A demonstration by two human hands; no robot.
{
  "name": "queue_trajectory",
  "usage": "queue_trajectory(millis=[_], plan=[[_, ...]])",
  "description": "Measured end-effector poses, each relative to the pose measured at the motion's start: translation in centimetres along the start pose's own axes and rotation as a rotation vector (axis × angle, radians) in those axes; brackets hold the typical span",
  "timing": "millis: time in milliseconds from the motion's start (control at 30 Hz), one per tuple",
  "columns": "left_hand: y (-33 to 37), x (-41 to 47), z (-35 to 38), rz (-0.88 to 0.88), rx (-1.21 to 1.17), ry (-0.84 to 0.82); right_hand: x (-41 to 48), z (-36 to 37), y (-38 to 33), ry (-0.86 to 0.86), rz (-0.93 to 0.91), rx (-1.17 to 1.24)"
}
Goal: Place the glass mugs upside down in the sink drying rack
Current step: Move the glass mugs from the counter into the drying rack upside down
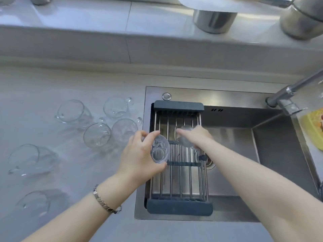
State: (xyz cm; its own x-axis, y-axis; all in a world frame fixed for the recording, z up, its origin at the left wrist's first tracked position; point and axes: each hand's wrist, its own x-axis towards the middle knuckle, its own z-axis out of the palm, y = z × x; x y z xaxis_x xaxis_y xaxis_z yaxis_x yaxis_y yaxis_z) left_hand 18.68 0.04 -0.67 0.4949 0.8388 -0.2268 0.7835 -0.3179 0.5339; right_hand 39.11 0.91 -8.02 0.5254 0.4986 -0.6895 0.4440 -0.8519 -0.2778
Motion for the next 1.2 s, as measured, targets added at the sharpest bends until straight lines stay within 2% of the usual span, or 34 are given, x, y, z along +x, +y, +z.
queue_trajectory(millis=[67, 200, 367, 433, 533, 667, 733, 833, 867, 933, 1000, 1067, 1133, 1200], plan=[[0.0, 0.5, -0.1, -0.019, 0.017, 0.024, 1.6, 0.7, -2.1, 0.000, -0.001, -0.040], [-0.3, 1.0, -0.6, -0.067, 0.027, 0.054, 3.8, 2.1, -5.2, -0.033, 0.001, 0.068], [-0.4, 1.0, -0.6, -0.117, -0.005, 0.057, 3.4, 1.9, -5.8, -0.140, -0.072, 0.460], [-0.1, 1.1, -0.5, -0.184, -0.105, 0.042, 2.6, 1.4, -3.6, -0.183, -0.165, 0.534], [0.4, 1.7, -0.8, -0.378, -0.357, 0.023, 1.7, 1.0, 1.1, -0.148, -0.329, 0.473], [1.4, 2.9, -0.3, -0.539, -0.617, -0.002, 0.4, 0.1, 3.7, -0.127, -0.381, 0.444], [2.0, 3.4, 0.0, -0.554, -0.675, -0.006, -0.6, -0.7, 3.1, -0.236, -0.423, 0.559], [2.6, 4.4, 0.4, -0.627, -0.831, -0.054, -2.9, -2.2, 2.6, -0.512, -0.594, 0.718], [2.9, 4.7, 0.5, -0.671, -0.907, -0.096, -4.0, -2.4, 2.4, -0.519, -0.653, 0.686], [3.9, 5.4, 0.8, -0.728, -1.006, -0.219, -5.4, -2.5, 2.7, -0.388, -0.736, 0.616], [4.6, 6.3, 1.5, -0.686, -0.968, -0.334, -5.7, -2.5, 3.5, -0.213, -0.725, 0.633], [5.0, 7.5, 2.5, -0.587, -0.849, -0.366, -5.1, -3.1, 4.6, -0.089, -0.648, 0.646], [4.5, 9.1, 4.0, -0.368, -0.536, -0.245, -4.2, -4.2, 5.7, 0.030, -0.544, 0.598], [4.2, 11.0, 5.5, -0.058, -0.106, -0.097, -3.0, -5.3, 6.8, 0.140, -0.428, 0.504]])
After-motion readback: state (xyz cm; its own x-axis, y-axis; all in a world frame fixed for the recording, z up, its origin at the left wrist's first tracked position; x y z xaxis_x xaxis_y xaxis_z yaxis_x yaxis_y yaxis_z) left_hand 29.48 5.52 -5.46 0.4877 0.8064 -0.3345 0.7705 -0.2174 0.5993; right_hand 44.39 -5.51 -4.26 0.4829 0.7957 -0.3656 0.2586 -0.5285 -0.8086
